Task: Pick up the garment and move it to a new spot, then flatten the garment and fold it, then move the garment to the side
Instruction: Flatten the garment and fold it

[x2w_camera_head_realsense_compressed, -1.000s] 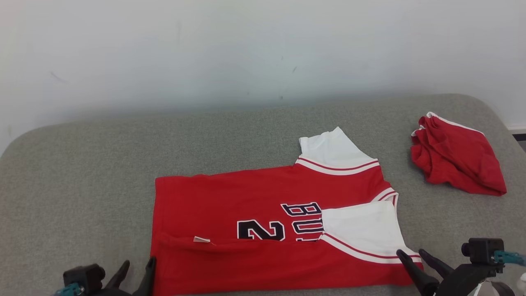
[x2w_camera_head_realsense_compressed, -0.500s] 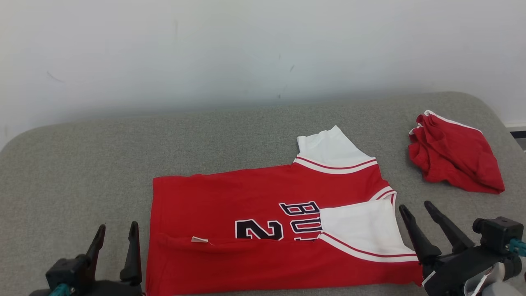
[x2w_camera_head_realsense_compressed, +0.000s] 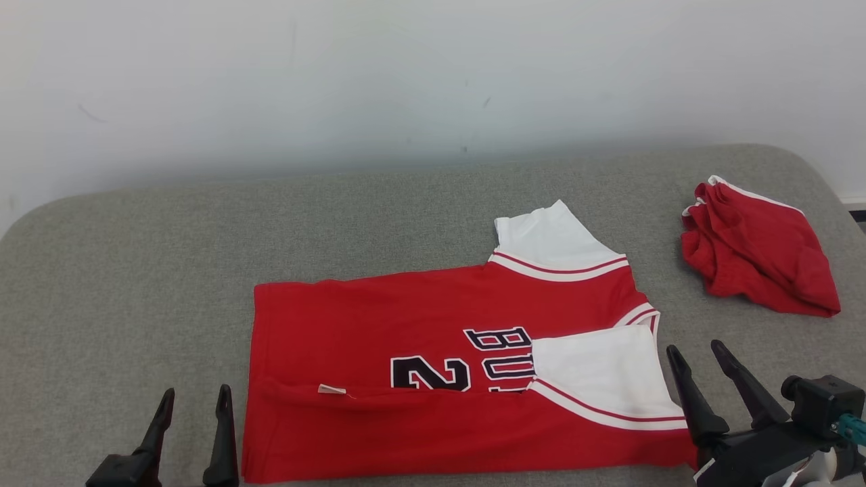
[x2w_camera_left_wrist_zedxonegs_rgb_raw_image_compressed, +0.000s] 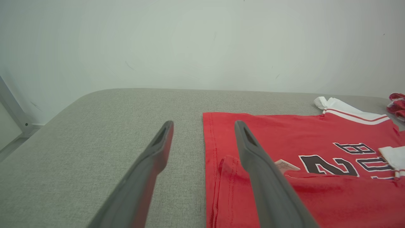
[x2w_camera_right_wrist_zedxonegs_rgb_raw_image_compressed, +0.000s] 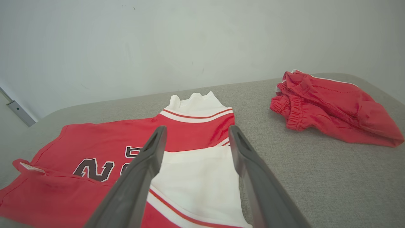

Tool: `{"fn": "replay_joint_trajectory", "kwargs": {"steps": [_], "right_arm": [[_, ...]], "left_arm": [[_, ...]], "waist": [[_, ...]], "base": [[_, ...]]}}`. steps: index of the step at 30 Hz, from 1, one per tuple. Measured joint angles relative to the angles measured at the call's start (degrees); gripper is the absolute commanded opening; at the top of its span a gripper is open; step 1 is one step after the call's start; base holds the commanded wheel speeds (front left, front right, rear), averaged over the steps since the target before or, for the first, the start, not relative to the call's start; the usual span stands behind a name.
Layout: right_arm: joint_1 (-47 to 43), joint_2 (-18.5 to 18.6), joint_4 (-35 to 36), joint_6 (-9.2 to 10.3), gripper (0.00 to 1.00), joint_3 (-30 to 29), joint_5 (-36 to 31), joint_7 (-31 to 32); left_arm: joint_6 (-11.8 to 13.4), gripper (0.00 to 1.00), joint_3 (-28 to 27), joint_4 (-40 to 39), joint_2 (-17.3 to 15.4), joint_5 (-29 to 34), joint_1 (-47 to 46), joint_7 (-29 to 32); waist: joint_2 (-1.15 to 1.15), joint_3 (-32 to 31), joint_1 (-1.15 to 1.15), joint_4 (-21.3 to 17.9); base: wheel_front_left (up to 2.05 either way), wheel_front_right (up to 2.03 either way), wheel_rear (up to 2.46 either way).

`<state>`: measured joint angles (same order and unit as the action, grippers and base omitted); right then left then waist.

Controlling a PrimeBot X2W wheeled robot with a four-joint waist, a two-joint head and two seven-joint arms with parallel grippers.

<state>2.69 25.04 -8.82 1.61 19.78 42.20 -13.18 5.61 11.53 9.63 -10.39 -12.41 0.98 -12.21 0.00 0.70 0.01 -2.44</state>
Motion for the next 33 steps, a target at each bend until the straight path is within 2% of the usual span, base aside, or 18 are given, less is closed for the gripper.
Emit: {"fn": "replay_joint_trajectory", "kwargs": {"steps": [11, 22, 33], "right_arm": [[-0.1, -0.3, 0.0, 1.43, 1.00, -1.3, -0.6, -0.5], [0.6, -0.1, -0.3, 1.42, 1.00, -1.1, -1.5, -0.5], [12.8, 0.9, -6.2, -0.20, 1.00, -0.8, -1.5, 3.9]], "left_arm": [[0.5, 1.00, -0.1, -1.5, 0.9, 0.9, 0.0, -0.4], [0.4, 1.00, 0.2, -1.3, 1.3, 0.8, -1.4, 0.2], [-4.7, 1.00, 2.3, 6.0, 0.1, 0.1, -14.6, 6.5]], "waist": [[0.00, 0.3, 0.00, 0.3], [0.00, 0.6, 0.00, 0.6], [0.00, 3.5, 0.00, 1.4]], "base": [[0.00, 0.00, 0.00], [0.00, 0.00, 0.00], [0.00, 0.00, 0.00]]}}
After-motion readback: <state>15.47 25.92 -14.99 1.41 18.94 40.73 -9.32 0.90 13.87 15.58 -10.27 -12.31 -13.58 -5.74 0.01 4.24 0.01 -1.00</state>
